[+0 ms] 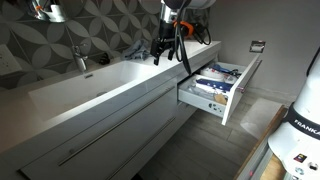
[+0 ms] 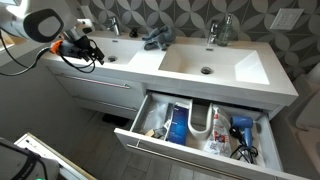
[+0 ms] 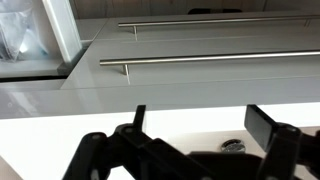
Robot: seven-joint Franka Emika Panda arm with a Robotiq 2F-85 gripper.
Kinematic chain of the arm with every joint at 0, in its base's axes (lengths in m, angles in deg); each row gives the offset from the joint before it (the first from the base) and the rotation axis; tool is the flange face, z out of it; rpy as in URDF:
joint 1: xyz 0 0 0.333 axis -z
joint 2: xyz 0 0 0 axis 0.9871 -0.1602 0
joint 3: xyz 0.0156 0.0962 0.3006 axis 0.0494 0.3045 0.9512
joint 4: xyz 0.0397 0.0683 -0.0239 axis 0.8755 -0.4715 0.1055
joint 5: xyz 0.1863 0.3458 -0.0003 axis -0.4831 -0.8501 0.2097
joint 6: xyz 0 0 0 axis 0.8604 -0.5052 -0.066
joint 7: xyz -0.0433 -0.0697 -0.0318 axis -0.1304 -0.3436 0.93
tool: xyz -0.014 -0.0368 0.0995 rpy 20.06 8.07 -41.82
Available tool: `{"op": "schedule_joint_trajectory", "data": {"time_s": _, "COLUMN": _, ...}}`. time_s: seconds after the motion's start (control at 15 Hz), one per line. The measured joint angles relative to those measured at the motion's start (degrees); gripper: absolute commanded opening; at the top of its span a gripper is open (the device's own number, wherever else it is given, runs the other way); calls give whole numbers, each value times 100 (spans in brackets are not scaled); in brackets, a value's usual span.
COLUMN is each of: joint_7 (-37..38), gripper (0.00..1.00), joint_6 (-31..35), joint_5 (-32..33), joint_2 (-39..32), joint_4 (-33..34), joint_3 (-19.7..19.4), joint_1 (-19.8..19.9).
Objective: Close the open drawer on the left
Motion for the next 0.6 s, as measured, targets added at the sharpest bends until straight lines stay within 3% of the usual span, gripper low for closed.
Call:
{"op": "schedule_joint_trajectory", "data": {"time_s": 0.33, "joint_7": 573, "gripper": 100, "joint_6": -1291, "joint_5": 145, "joint_2": 503, "joint_4": 586, "joint_3": -233, "joint_1": -372}}
{"op": "schedule_joint_trajectory", "data": {"time_s": 0.6, "joint_7": 625, "gripper": 100, "joint_6": -1402, "joint_5": 145, "joint_2": 543, "joint_4": 636, "joint_3": -268, "joint_1": -423}}
